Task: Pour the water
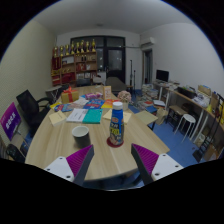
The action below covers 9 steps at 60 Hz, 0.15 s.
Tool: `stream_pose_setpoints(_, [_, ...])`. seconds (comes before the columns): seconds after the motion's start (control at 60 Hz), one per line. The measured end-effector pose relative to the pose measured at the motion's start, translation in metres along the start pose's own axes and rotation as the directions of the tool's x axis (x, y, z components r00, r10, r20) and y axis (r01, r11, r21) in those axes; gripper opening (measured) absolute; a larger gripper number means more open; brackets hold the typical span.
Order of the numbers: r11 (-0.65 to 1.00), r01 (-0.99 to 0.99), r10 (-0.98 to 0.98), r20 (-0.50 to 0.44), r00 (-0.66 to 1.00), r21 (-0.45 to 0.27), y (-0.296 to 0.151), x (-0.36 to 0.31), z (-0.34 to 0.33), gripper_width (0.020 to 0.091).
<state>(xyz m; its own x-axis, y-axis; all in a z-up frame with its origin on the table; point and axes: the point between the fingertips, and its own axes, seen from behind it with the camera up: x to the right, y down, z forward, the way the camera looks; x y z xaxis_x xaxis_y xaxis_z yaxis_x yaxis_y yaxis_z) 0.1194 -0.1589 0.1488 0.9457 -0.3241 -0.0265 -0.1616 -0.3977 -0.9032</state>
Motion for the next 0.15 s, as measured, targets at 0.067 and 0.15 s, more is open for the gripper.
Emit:
stream_pose_setpoints(0.067, [1.000,-0.012,0.012,-0.008,1.000,0.015,-0.001,-0.022,-0.054,0.0834])
stream_pose_setpoints(0.15, [0.999,-0.025,0.025,-0.020,0.999,0.024,-0.004,-0.036,-0.102,0.0833])
